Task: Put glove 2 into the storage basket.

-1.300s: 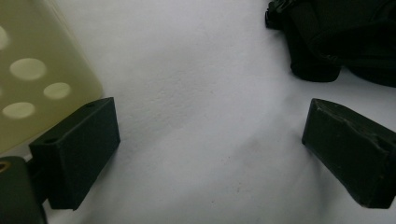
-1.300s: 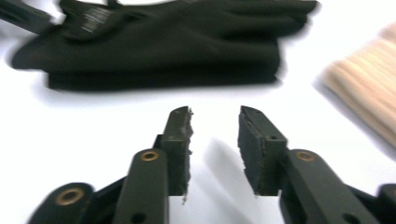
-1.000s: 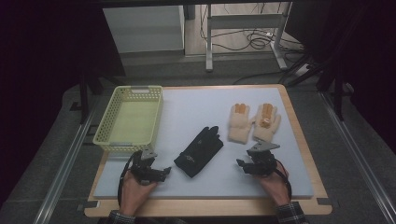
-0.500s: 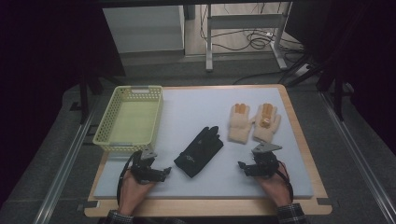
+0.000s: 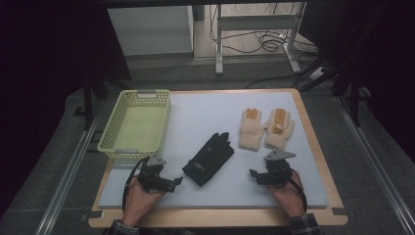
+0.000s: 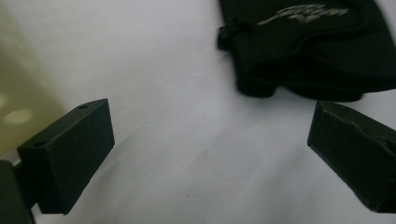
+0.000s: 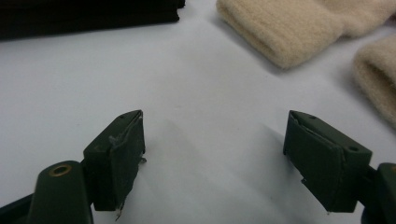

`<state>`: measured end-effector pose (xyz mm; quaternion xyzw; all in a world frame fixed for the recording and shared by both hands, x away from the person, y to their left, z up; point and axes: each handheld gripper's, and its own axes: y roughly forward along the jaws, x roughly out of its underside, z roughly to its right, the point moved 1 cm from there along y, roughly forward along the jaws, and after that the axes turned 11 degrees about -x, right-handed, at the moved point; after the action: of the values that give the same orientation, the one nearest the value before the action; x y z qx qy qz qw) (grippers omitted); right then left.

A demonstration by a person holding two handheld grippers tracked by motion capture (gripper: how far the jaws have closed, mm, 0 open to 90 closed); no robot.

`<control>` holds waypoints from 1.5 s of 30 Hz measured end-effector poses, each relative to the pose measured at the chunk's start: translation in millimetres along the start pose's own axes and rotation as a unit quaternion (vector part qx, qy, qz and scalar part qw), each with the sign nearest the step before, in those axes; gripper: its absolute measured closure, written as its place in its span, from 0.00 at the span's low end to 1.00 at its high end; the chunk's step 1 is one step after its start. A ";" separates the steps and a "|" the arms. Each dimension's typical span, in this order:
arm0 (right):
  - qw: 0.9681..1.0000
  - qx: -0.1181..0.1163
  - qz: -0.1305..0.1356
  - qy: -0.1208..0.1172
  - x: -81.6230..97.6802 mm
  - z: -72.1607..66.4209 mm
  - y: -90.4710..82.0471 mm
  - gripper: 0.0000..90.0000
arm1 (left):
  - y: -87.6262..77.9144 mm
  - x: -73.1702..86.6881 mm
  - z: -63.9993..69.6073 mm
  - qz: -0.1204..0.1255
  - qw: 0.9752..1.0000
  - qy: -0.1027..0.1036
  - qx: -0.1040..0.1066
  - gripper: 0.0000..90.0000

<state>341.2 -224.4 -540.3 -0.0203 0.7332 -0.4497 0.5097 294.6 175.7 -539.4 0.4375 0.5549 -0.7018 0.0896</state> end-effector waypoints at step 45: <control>1.000 0.001 0.001 -0.001 0.2 -0.2 0.0 0.22 | 94.4 -89.8 57.1 -0.081 0.993 0.082 0.007 0.00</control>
<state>340.9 -224.4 -540.4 -0.0195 0.7324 -0.4499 0.5106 376.9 59.7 -541.3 0.4477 0.5890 -0.6725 -0.0169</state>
